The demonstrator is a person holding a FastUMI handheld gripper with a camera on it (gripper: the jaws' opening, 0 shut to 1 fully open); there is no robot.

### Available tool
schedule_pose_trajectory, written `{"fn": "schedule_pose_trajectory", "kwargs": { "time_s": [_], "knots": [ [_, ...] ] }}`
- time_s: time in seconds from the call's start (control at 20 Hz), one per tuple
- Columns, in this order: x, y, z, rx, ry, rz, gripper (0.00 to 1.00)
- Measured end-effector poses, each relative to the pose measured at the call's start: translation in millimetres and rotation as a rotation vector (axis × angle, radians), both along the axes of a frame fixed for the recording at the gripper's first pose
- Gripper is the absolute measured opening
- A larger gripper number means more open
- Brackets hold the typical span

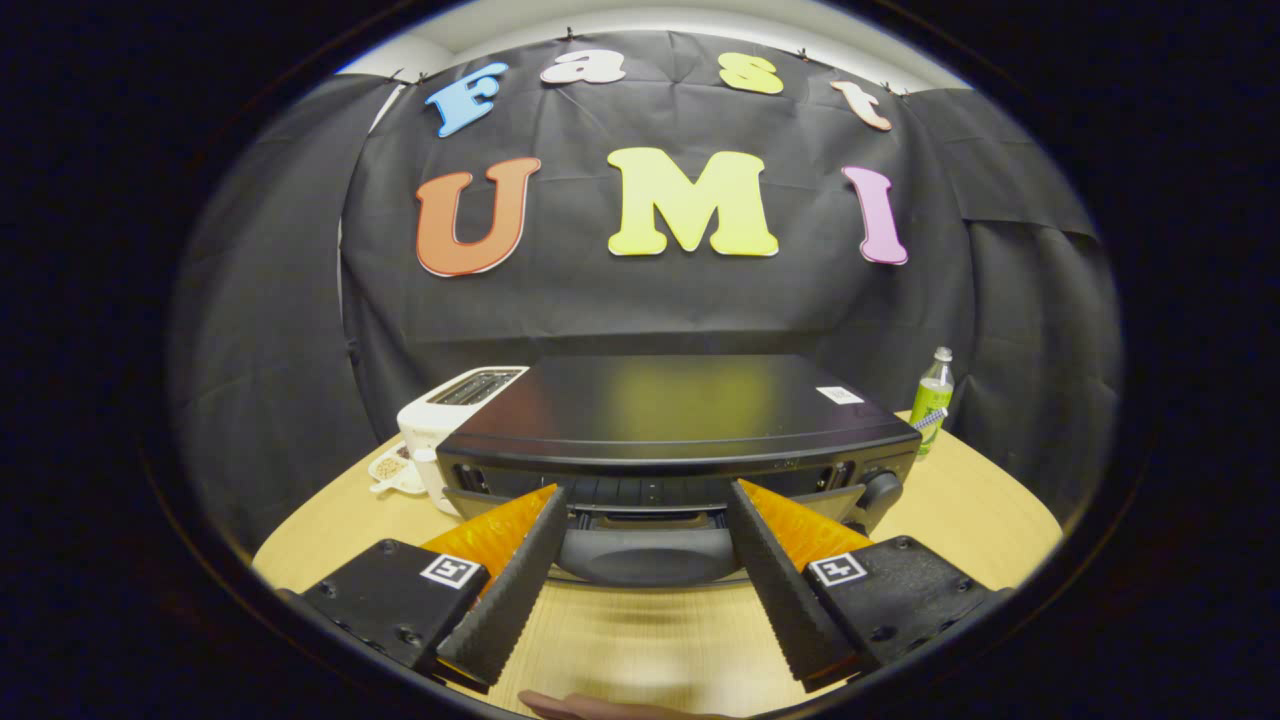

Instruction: Open the toaster oven, put the food inside, and close the toaster oven door.

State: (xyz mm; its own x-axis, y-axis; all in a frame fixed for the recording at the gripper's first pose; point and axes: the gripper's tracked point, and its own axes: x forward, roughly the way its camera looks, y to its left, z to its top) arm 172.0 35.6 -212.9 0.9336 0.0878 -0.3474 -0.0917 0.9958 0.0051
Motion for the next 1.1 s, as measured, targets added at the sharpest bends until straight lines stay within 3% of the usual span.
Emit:
{"fn": "schedule_pose_trajectory", "kwargs": {
  "time_s": [1.1],
  "knots": [
    [-96.7, -9.1, -77.9, -0.045, 0.321, -0.045, 1.00]
  ]
}}
